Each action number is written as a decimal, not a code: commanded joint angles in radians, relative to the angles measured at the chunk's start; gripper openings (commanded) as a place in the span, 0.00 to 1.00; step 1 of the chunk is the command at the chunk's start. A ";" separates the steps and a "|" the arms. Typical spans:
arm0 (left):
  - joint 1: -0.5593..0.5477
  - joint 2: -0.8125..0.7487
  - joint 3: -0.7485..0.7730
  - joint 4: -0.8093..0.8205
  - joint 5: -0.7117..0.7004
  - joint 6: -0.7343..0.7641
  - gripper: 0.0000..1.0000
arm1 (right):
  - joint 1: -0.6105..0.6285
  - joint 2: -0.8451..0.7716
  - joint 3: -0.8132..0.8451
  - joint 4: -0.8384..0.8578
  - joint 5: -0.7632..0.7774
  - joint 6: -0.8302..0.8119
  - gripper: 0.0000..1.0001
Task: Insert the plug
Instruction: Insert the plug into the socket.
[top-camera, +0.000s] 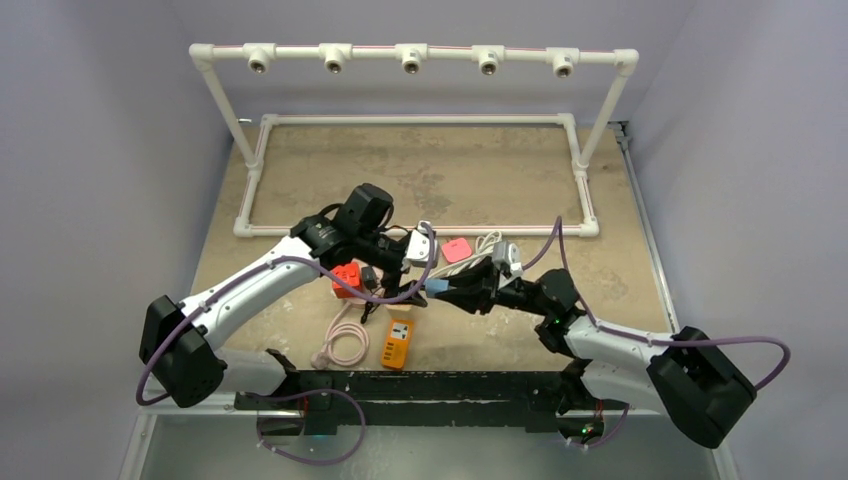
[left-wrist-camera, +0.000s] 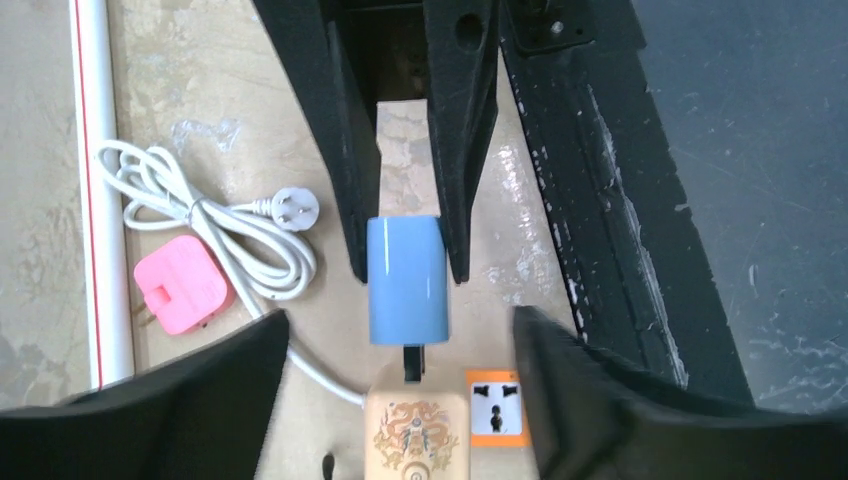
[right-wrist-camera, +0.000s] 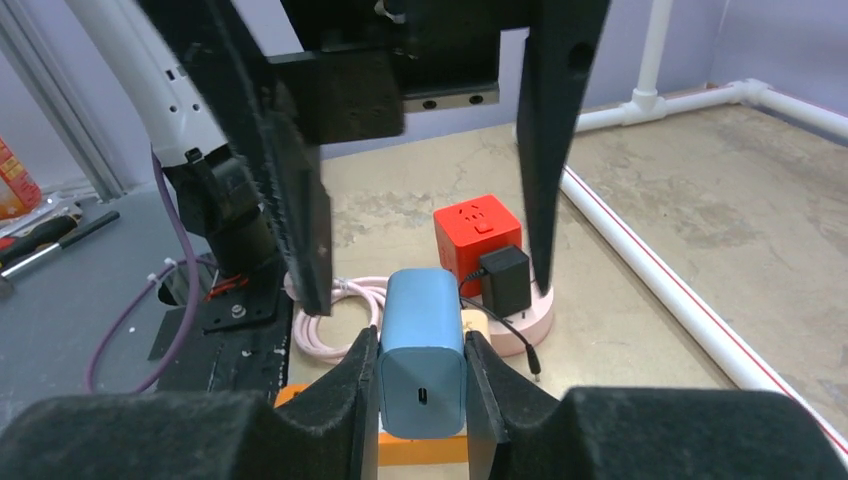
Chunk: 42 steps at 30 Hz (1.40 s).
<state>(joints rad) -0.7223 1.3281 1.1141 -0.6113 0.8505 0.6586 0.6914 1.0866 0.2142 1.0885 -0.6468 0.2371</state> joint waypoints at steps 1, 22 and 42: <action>0.004 -0.042 -0.037 -0.019 -0.041 0.076 0.93 | -0.012 0.007 -0.045 0.066 0.012 -0.014 0.00; 0.004 0.018 -0.234 0.044 -0.352 0.262 0.99 | -0.011 0.271 -0.085 0.201 0.022 -0.185 0.00; 0.004 0.146 -0.022 -0.154 -0.166 0.292 0.67 | -0.011 0.248 -0.119 0.220 0.021 -0.200 0.00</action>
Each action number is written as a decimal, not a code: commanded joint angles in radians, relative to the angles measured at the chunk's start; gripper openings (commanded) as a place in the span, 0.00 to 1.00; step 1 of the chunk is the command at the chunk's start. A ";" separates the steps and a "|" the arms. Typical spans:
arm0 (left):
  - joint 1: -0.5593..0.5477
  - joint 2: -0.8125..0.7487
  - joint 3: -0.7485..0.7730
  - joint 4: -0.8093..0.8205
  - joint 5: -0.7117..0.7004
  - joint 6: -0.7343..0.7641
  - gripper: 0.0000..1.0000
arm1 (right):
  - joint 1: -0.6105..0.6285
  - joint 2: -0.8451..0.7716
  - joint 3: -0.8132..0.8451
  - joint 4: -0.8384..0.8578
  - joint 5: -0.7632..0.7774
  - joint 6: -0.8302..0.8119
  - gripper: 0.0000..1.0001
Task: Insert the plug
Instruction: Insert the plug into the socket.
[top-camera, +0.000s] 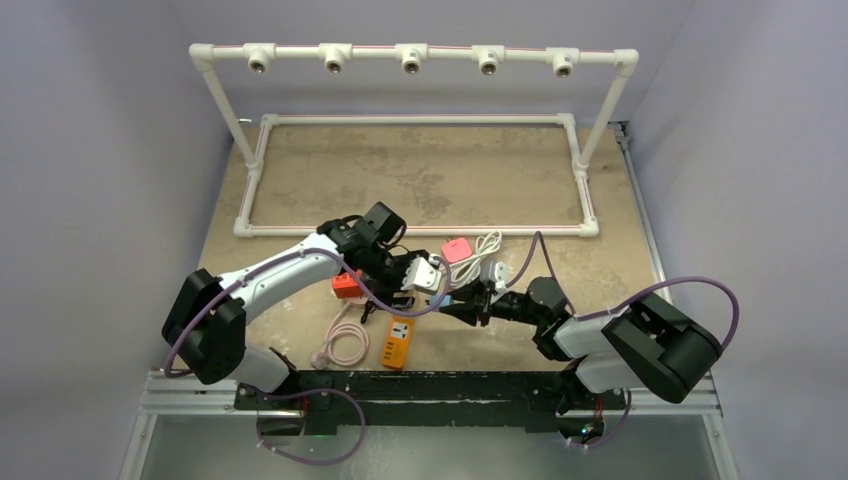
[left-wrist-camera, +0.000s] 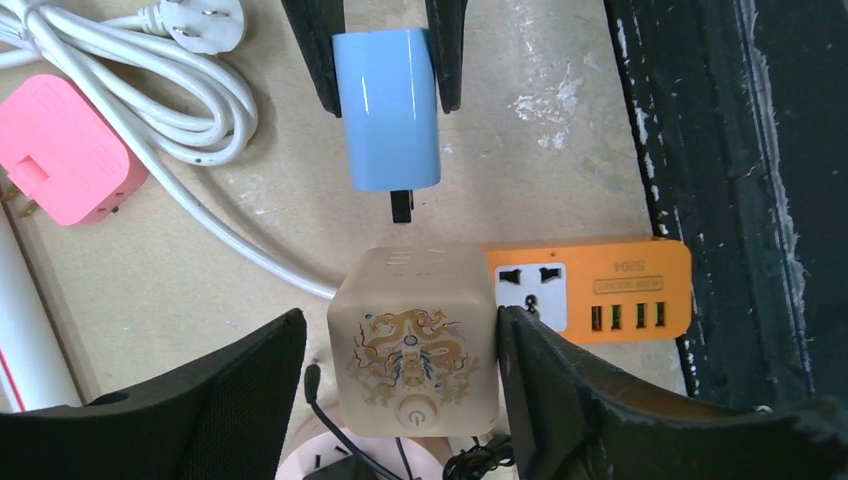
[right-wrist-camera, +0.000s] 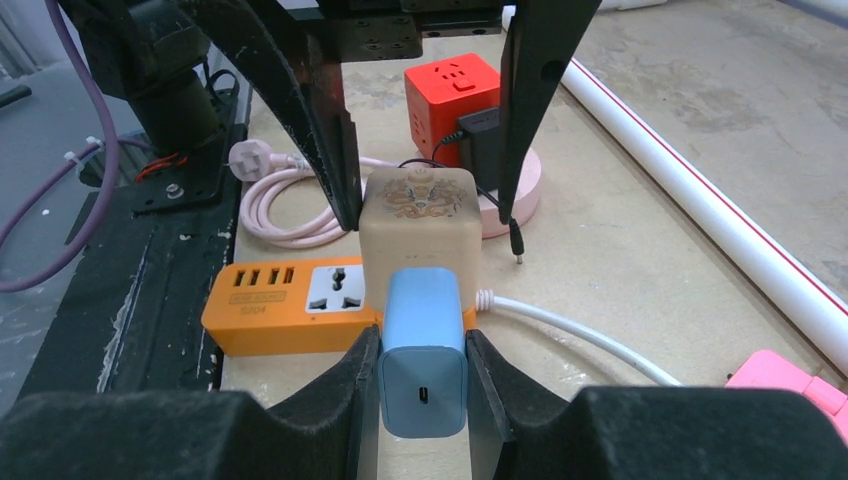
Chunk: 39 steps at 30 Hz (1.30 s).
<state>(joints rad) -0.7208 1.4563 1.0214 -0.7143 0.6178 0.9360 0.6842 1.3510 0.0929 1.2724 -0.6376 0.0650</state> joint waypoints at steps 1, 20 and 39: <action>0.003 0.019 0.084 -0.062 0.072 0.012 0.62 | -0.004 -0.016 0.001 0.037 0.009 -0.027 0.00; 0.007 0.006 0.086 -0.146 0.062 0.090 0.09 | -0.003 -0.034 -0.002 0.005 0.015 -0.021 0.00; -0.005 0.008 -0.089 -0.099 -0.079 0.164 0.00 | -0.002 0.004 0.027 0.005 0.011 -0.029 0.00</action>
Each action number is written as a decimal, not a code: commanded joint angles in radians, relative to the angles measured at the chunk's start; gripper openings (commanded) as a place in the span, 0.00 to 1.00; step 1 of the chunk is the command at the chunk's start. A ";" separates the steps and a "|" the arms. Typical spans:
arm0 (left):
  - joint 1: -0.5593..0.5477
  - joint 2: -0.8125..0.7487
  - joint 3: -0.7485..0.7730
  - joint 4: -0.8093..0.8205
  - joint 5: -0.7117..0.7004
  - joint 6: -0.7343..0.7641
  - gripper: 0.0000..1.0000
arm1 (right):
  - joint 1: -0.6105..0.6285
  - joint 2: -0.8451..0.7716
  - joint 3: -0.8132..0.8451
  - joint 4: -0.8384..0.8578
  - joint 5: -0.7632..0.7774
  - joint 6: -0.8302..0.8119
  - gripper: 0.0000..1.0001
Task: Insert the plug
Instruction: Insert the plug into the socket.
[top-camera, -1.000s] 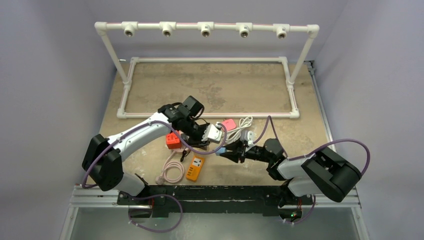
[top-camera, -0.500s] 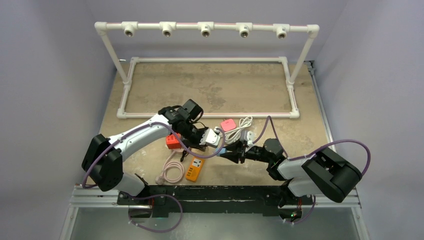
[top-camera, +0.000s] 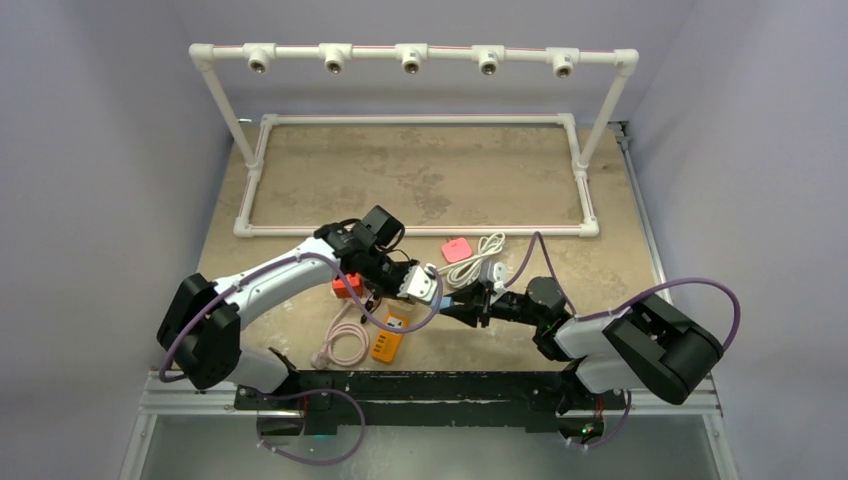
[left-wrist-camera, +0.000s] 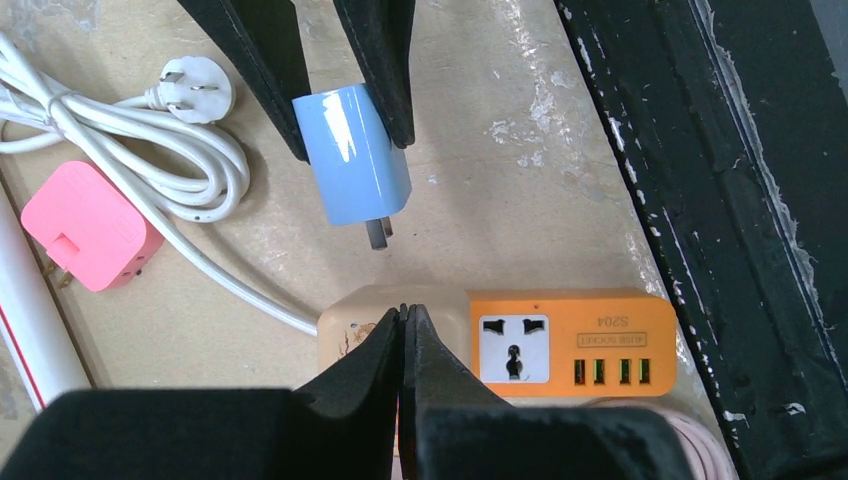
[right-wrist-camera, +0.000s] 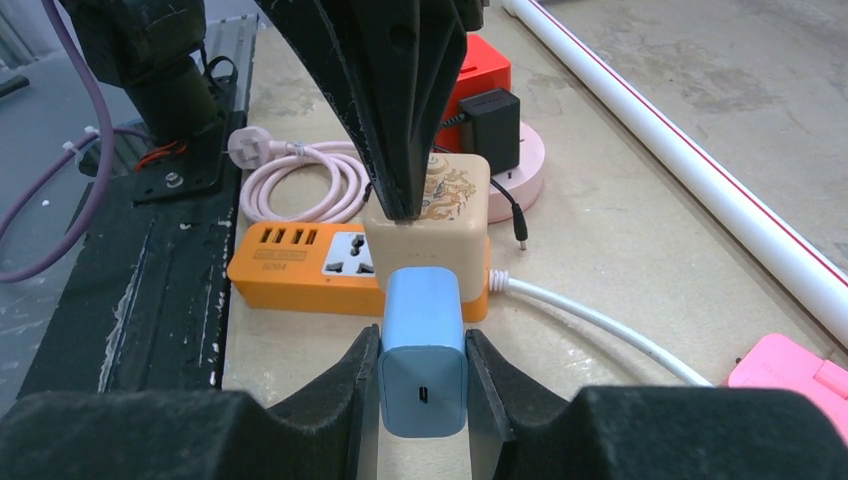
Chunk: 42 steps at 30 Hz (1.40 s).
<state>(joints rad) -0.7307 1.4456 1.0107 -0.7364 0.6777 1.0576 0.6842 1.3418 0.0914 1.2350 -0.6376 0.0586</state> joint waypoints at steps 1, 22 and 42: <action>0.005 0.009 -0.081 -0.075 -0.136 0.032 0.00 | -0.003 0.017 0.030 0.045 0.010 -0.023 0.00; 0.024 -0.003 0.117 -0.095 -0.063 -0.075 0.98 | -0.003 0.242 0.021 0.341 0.030 0.019 0.00; 0.025 -0.014 -0.044 0.038 -0.113 -0.081 0.99 | 0.005 0.314 0.035 0.488 0.004 0.043 0.00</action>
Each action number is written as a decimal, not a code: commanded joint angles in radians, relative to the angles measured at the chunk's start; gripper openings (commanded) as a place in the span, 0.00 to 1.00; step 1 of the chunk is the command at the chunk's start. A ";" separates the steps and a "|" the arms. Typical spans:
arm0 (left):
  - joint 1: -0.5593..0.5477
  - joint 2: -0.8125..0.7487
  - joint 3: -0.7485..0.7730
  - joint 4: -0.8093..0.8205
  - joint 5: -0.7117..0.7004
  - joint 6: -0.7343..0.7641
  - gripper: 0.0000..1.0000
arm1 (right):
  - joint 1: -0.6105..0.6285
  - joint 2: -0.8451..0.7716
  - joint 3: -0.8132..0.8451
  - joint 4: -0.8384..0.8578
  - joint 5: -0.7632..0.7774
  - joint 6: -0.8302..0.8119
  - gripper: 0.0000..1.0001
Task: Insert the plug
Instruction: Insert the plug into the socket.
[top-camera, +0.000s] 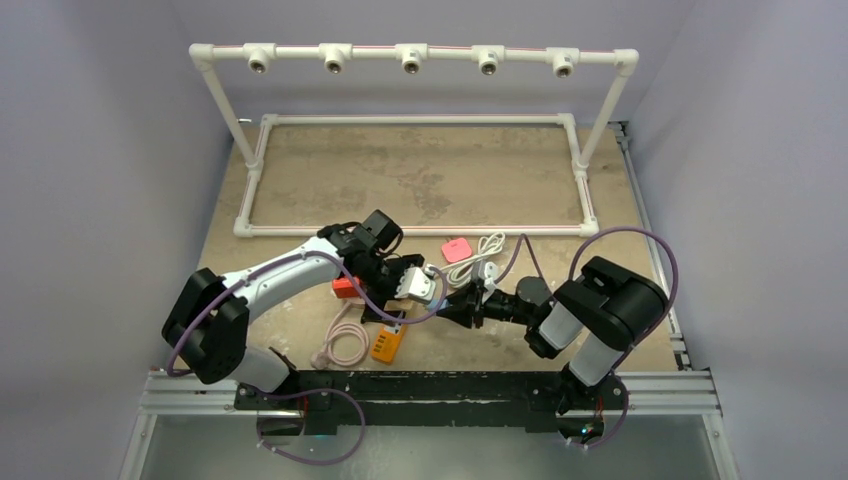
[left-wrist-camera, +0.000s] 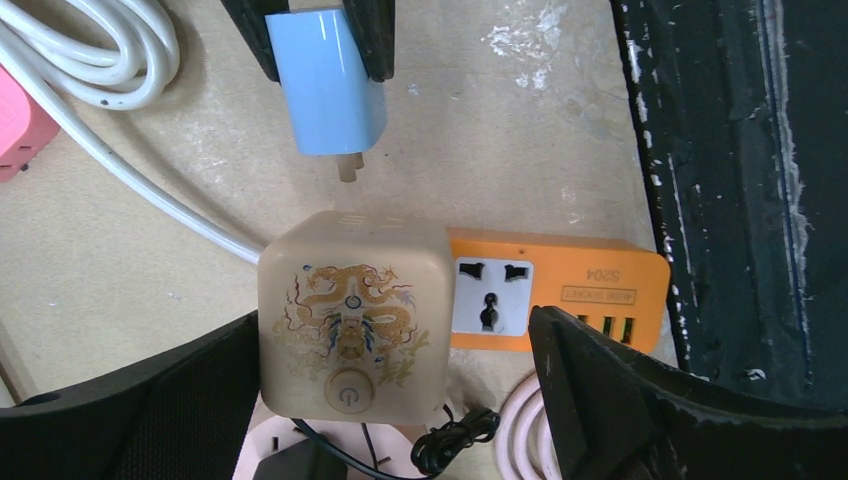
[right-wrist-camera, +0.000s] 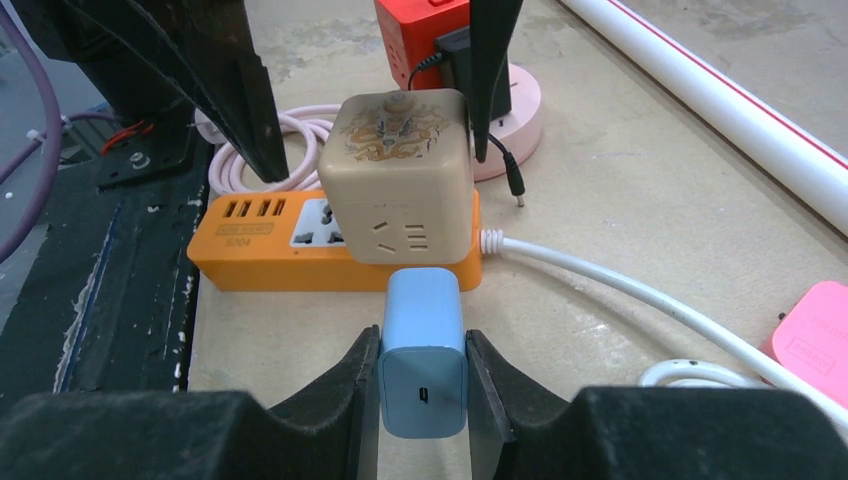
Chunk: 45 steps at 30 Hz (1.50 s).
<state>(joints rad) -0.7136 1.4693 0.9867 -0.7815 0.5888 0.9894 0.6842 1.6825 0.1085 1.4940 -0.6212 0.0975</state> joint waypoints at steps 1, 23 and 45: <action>0.008 -0.041 -0.022 0.105 -0.035 -0.021 0.99 | 0.005 -0.036 0.020 0.221 -0.012 0.001 0.00; 0.013 -0.004 -0.034 0.101 0.051 0.068 0.97 | 0.020 0.018 0.056 0.277 -0.044 0.005 0.00; 0.013 -0.059 0.109 -0.021 -0.028 0.080 0.99 | 0.032 -0.053 0.033 0.210 -0.033 -0.027 0.00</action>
<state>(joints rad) -0.7071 1.4597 0.9886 -0.7105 0.5583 1.0325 0.7124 1.6417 0.1436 1.5059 -0.6468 0.0971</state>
